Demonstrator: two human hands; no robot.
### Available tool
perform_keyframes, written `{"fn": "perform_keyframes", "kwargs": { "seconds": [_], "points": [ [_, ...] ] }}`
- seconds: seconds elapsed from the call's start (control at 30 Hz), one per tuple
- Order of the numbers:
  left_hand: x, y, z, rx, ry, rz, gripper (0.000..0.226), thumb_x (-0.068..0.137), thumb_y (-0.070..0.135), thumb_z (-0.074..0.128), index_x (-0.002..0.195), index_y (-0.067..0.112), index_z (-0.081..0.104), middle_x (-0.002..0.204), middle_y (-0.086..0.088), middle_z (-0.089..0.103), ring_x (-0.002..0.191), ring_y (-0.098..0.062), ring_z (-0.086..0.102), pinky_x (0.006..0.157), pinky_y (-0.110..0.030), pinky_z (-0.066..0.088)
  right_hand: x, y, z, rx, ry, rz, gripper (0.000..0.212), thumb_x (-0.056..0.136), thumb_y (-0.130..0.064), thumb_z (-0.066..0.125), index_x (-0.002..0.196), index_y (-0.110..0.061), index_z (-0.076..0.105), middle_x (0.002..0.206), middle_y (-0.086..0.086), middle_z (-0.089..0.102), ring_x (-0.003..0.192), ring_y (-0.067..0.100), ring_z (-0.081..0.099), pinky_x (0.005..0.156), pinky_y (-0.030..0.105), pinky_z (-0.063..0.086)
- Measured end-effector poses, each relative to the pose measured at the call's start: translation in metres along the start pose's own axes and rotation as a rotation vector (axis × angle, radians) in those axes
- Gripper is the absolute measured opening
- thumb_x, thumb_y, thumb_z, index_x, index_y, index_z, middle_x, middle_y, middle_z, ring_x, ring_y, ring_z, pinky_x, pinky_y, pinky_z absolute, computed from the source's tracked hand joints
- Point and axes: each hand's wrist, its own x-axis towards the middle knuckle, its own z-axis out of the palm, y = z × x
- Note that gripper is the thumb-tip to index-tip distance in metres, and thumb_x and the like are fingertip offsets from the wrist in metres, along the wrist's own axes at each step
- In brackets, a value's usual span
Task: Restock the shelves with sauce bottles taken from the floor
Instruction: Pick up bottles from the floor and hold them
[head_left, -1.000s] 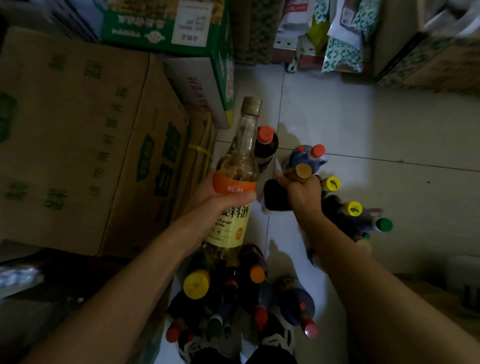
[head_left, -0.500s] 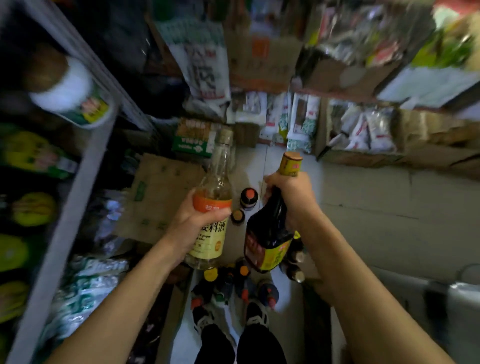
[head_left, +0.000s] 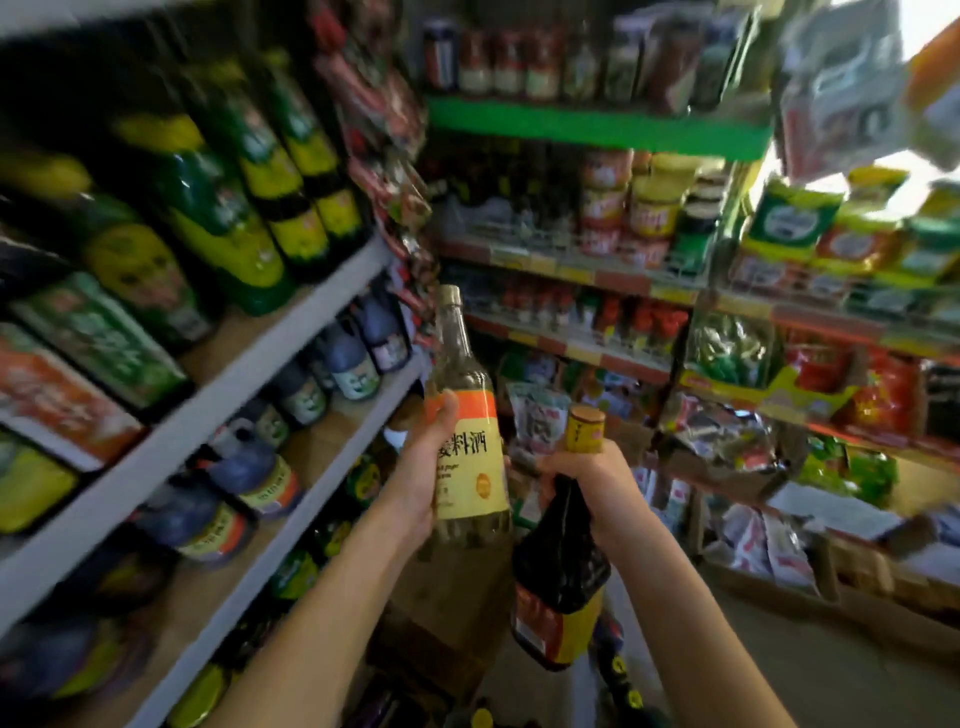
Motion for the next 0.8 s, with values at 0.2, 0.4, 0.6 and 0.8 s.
{"fn": "perform_keyframes", "kwargs": {
  "seconds": [0.2, 0.4, 0.6, 0.8],
  "points": [
    [-0.054, 0.071, 0.007, -0.137, -0.011, 0.071, 0.084, 0.053, 0.054, 0.089, 0.108, -0.006, 0.069, 0.096, -0.028, 0.068, 0.077, -0.036, 0.069, 0.067, -0.04, 0.055, -0.031, -0.061, 0.03, -0.075, -0.057, 0.021, 0.024, 0.062, -0.002, 0.071, 0.045, -0.008, 0.055, 0.049, 0.016, 0.054, 0.047, 0.027, 0.053, 0.047, 0.03, 0.042],
    [-0.096, 0.107, 0.005, -0.08, 0.108, 0.162, 0.072, 0.068, 0.044, 0.075, 0.12, -0.003, 0.061, 0.101, -0.03, 0.068, 0.078, -0.035, 0.07, 0.071, -0.043, 0.059, -0.04, -0.103, 0.056, -0.149, -0.136, -0.042, 0.035, 0.074, 0.006, 0.068, 0.044, -0.007, 0.057, 0.051, 0.018, 0.056, 0.046, 0.027, 0.056, 0.047, 0.027, 0.045],
    [-0.116, 0.125, 0.001, 0.01, 0.24, 0.33, 0.075, 0.051, 0.047, 0.089, 0.115, 0.016, 0.064, 0.101, -0.015, 0.074, 0.089, -0.033, 0.072, 0.079, -0.044, 0.058, -0.043, -0.126, 0.078, -0.184, -0.23, -0.164, 0.028, 0.075, 0.008, 0.065, 0.051, 0.001, 0.052, 0.049, 0.018, 0.054, 0.045, 0.027, 0.055, 0.046, 0.029, 0.045],
    [-0.13, 0.14, -0.007, 0.015, 0.274, 0.401, 0.072, 0.055, 0.043, 0.089, 0.114, 0.015, 0.059, 0.096, -0.017, 0.074, 0.079, -0.031, 0.072, 0.067, -0.039, 0.058, -0.046, -0.141, 0.104, -0.172, -0.276, -0.196, 0.027, 0.077, 0.007, 0.064, 0.052, 0.007, 0.054, 0.052, 0.022, 0.052, 0.05, 0.028, 0.052, 0.051, 0.03, 0.046]
  ]
}}
